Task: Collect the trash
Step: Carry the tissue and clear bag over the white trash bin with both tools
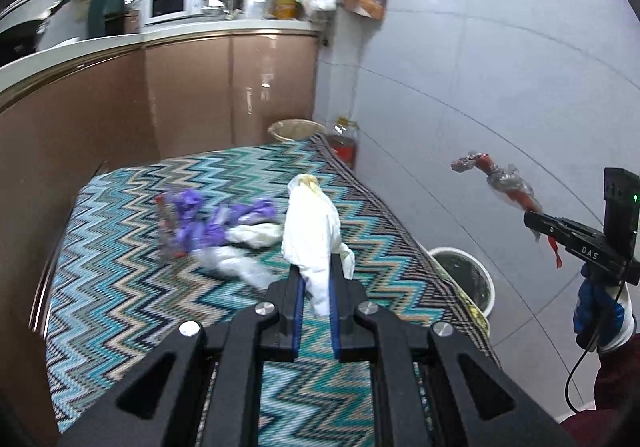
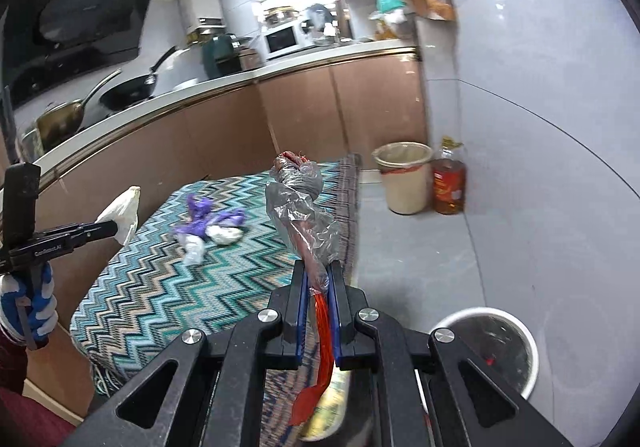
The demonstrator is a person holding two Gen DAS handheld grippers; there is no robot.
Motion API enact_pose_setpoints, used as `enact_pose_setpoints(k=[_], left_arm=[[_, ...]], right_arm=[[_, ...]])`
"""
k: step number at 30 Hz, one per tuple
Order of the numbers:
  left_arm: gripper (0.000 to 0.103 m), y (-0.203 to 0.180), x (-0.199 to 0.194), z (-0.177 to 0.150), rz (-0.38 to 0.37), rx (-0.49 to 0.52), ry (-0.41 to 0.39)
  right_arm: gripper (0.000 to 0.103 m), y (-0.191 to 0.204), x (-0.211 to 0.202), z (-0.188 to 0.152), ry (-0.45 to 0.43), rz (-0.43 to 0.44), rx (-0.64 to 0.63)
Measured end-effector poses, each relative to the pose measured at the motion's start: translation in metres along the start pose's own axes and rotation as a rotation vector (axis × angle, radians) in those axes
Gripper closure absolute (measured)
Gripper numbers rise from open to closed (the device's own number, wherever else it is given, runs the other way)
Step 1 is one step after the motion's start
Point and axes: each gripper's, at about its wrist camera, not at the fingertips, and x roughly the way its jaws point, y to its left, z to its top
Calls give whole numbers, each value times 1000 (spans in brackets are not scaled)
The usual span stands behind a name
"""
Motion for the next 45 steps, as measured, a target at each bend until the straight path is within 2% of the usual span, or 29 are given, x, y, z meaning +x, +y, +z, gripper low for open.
enact_pose_setpoints(k=[11, 20, 34, 45], left_arm=[[93, -103, 70, 19, -124, 145, 98], [93, -164, 122, 16, -206, 242, 185], [93, -221, 188, 18, -225, 341, 257], [93, -264, 243, 11, -243, 403, 336]], right_arm=[[94, -79, -22, -29, 15, -85, 136], [94, -125, -29, -54, 49, -143, 240], [94, -167, -3, -77, 139, -172, 333], [92, -197, 25, -93, 236, -234, 393]])
